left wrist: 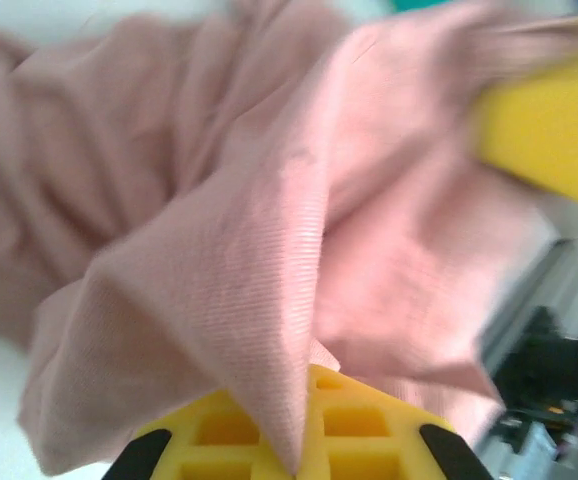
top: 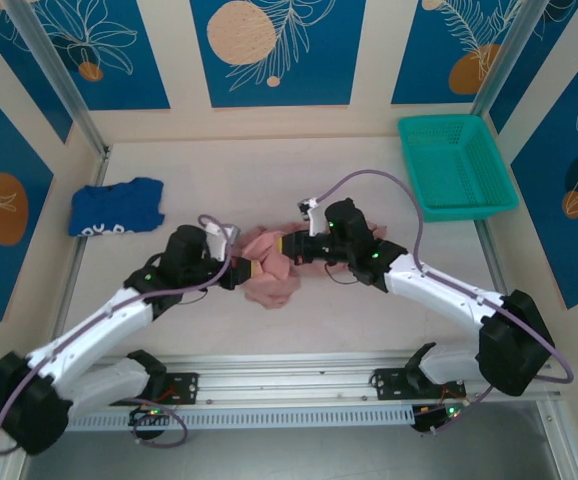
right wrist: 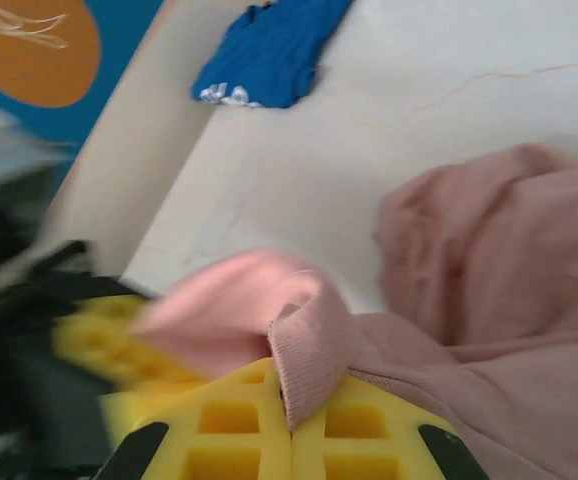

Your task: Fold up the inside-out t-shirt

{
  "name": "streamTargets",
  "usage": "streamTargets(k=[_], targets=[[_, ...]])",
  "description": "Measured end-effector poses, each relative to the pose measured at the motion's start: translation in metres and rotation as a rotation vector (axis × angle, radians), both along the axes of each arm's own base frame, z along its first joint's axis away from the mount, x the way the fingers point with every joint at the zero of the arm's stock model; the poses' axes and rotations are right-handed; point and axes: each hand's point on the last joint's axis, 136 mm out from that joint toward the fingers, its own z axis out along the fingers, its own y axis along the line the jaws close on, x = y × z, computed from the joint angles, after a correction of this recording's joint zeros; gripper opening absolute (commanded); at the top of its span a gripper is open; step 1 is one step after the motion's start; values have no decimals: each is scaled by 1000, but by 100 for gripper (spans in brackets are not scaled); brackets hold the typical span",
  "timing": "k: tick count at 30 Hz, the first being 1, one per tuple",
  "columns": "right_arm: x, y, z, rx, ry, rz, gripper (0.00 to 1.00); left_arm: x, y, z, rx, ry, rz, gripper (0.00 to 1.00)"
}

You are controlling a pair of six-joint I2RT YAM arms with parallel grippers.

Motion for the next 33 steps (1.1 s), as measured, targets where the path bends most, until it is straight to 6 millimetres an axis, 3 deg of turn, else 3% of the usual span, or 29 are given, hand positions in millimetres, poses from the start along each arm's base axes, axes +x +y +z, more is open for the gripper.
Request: streamTargets(k=[3,6,10,16,21,25,29,33], targets=[[5,-19,-8,-56,6,-21,13,-16,-5,40,-142,-144,-76,0],[0,-29,-13,-106,20,10,25,-24,-11,57,-217,-213,-137,0],[-11,-38,3,-135,-29,72,38,-24,-18,56,-237,-219,-177,0],[-47,-48,51,-80,-186,183,43,-21,-21,48,-222,-200,-187,0],[-73,-26,64,4,-208,331,44,-20,-22,47,-220,-197,-187,0],[-81,2,48,42,-150,430,44,-20,-22,48,-221,-198,-187,0],[-83,18,34,52,-104,471,43,-20,-22,48,-221,-198,-187,0],[-84,25,33,67,-101,489,29,-21,-22,49,-221,-199,-187,0]])
